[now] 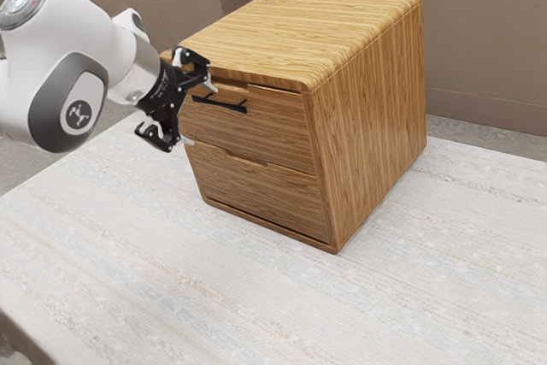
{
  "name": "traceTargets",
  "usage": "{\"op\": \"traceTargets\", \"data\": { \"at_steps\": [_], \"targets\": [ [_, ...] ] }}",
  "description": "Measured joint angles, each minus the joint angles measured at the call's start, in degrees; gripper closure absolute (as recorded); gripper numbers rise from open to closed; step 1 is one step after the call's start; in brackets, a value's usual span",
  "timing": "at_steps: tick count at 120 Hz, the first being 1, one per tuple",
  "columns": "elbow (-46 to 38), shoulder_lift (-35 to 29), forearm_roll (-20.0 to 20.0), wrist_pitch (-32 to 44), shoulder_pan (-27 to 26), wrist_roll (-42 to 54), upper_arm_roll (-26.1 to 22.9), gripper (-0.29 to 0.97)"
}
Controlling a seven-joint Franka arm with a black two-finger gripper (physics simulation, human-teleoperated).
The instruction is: Pull the drawer handle with one arm to open the drawer
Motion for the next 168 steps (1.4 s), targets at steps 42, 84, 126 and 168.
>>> {"op": "traceTargets", "data": {
  "at_steps": [42,84,126,168],
  "targets": [
    [-2.6,1.1,-0.6,2.5,-0.1,-2.8,-0.3,0.0],
    [-11.7,-7.7,-0.6,3.8,0.0,-4.4,0.2,0.0],
    [-22.6,-20.0,-0.7,4.3,0.8,-5.1,-0.9,0.0],
    [-30.6,-29.9,-0.4,4.1,3.7,-5.5,-2.7,0.0]
  ]
}}
